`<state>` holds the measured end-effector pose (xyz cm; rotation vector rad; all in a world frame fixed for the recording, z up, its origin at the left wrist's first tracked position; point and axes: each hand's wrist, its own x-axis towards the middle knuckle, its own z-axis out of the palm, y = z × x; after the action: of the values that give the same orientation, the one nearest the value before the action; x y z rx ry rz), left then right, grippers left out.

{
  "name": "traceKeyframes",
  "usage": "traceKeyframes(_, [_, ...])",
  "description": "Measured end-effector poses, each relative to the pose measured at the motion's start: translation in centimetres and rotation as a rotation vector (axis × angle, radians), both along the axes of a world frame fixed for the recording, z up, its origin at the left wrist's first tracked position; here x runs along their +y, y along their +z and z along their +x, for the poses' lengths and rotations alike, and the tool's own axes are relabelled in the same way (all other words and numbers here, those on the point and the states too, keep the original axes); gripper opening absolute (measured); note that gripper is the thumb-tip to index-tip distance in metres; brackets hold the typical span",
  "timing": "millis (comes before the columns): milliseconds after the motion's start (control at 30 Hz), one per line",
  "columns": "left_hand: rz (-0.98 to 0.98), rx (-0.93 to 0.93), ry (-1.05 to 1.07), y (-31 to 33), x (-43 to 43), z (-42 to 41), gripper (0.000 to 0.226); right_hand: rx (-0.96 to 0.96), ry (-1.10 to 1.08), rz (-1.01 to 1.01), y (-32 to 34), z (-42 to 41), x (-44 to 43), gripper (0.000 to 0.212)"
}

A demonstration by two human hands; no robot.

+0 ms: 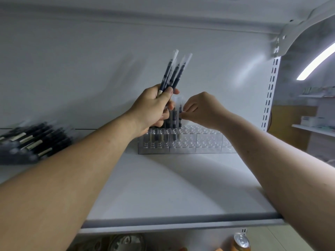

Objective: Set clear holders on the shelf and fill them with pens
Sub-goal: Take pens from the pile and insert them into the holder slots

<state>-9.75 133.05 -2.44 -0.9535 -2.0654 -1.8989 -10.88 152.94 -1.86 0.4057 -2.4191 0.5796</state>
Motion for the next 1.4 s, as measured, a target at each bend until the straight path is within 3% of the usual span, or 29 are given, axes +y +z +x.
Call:
traceKeyframes(300, [-0.039, -0.022, 0.045, -0.2, 0.1, -0.2, 0.027, 0.212, 0.1, -0.352, 1.6, 0.5, 0.4, 0.004])
traceKeyframes(400, [-0.071, -0.025, 0.06, -0.2, 0.2, -0.3, 0.026, 0.166, 0.26, -0.578, 2.0, 1.2, -0.2, 0.016])
traceKeyframes(533, [-0.103, -0.015, 0.069, -0.2, 0.1, -0.1, 0.024, 0.058, 0.414, -0.753, 2.2, 1.5, -0.4, 0.011])
traceKeyframes(700, [-0.159, 0.021, 0.077, -0.1, 0.2, 0.1, 0.024, 0.053, 0.425, -0.749, 1.9, 1.4, -0.5, 0.023])
traceKeyframes(933, [-0.187, 0.035, 0.097, -0.3, 0.2, -0.1, 0.021, 0.077, 0.398, -0.854, 2.3, 1.1, -0.3, 0.017])
traceKeyframes(1400, [-0.184, 0.088, 0.207, -0.1, -0.1, -0.1, 0.023, 0.232, 0.243, -0.686, 2.3, 1.5, 0.0, 0.015])
